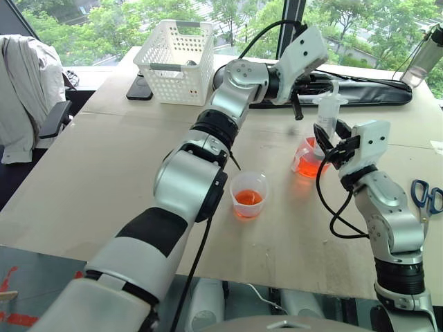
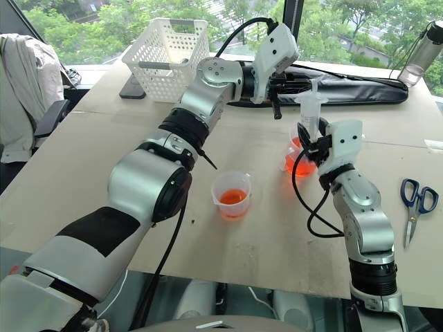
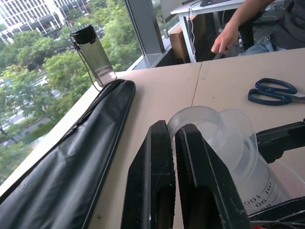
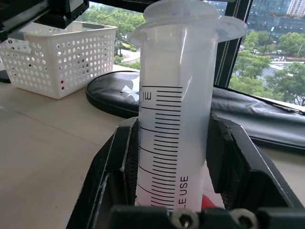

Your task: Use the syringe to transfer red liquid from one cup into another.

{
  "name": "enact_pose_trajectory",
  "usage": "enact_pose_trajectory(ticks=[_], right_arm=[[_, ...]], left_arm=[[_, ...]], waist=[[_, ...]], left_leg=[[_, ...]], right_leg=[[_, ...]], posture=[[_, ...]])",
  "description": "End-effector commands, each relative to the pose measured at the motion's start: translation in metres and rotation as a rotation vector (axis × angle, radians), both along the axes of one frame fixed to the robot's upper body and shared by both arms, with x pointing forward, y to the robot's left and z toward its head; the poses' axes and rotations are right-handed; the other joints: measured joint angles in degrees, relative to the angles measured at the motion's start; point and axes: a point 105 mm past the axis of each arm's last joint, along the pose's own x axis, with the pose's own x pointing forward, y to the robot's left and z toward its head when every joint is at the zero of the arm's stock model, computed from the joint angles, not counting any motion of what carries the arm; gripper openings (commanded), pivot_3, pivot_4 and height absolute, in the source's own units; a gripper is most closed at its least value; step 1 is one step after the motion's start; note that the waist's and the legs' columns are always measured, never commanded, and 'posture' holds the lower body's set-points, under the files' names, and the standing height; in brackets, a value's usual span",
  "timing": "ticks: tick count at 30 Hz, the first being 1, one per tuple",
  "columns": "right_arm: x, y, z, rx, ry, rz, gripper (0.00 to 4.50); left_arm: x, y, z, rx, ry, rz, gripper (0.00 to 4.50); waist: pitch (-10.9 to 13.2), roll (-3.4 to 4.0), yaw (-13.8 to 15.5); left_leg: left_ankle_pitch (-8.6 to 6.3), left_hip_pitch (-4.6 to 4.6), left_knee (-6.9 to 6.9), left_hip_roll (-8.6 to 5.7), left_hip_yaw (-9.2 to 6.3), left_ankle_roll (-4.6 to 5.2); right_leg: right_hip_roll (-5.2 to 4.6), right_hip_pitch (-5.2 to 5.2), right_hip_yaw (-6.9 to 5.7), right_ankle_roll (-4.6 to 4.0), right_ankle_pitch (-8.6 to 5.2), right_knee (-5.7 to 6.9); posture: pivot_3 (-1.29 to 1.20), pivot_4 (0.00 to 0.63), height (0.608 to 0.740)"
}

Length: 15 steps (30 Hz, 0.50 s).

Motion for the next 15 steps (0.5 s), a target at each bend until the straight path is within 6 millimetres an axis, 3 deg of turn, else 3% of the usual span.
enact_pose_trajectory(ticks=[1,15], right_arm=[[-0.0073,0.0076,-0.0201,-0.019,0.072,0.041,1.60],[-0.0068,0.0083,-0.0205,-0.013,0.071,0.040,1.60]], left_arm=[[-0.0041,0.0086,0.0744,-0.174,-0.179,0.056,0.00],[-0.0023,0.0102,0.0764,-0.178,-0.185,0.070,0.00]], waist=[[0.00,0.00,0.01],[0.00,0.00,0.01]], left_leg=[[0.00,0.00,0.00,0.00,0.00,0.00],[0.00,0.00,0.00,-0.01,-0.01,0.00]], right_leg=[[0.00,0.00,0.00,0.00,0.00,0.00],[0.00,0.00,-0.01,0.00,0.00,0.00]], posture=[[0.00,0.150,0.724],[0.00,0.150,0.724]])
